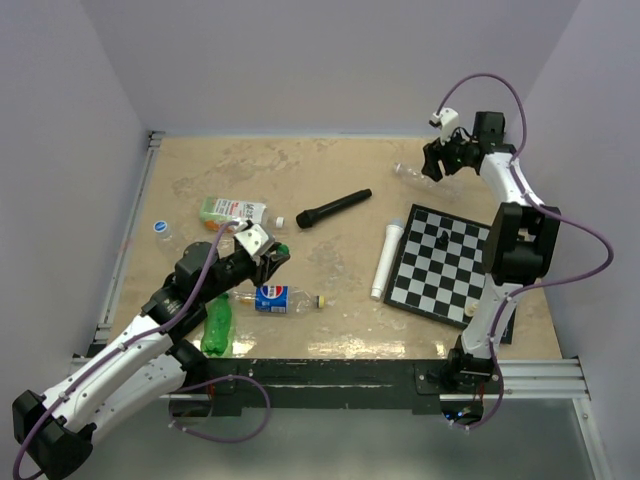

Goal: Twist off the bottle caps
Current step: Place the bottle cap at the center of the board.

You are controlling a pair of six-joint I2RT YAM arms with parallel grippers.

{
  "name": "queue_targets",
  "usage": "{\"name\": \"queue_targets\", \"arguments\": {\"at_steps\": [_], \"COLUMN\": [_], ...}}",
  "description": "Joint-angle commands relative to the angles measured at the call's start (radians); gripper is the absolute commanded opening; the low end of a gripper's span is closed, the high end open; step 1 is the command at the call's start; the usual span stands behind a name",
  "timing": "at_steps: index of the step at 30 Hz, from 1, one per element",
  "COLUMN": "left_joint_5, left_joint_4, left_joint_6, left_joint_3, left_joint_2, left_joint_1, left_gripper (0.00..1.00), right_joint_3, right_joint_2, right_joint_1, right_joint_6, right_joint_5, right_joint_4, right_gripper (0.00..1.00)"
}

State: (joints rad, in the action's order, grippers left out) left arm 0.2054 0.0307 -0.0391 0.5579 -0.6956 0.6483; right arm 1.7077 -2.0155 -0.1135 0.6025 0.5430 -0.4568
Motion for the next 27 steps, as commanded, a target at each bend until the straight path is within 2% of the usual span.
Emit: {"name": "queue_targets", "arguments": {"at_steps": [1, 16, 27], "left_joint_5": [0.014, 0.014, 0.025], "left_joint_4": [-0.051, -0.049, -0.049], "left_joint_6": [-0.015, -0.015, -0.007], "left_joint_3": [-0.004, -0.004, -0.001], "left_joint_2": [0.001, -0.002, -0.013], "left_joint_1": [-0.003, -0.003, -0.003], "left_gripper": [0.0, 0.0, 0.0], "right_joint_3": [-0.008, -0.037, -0.121], "right_joint_2": [0.046, 0.092, 0.205], "right_joint_1": [-0.002, 0.02, 0.078], "right_joint_6": [0.016, 0.039, 0.066], "right_joint_5": [0.055, 0.104, 0.164], "right_joint_4": [0.012, 0.009, 0.02], "right_gripper": [0.7, 0.7, 0.7]}}
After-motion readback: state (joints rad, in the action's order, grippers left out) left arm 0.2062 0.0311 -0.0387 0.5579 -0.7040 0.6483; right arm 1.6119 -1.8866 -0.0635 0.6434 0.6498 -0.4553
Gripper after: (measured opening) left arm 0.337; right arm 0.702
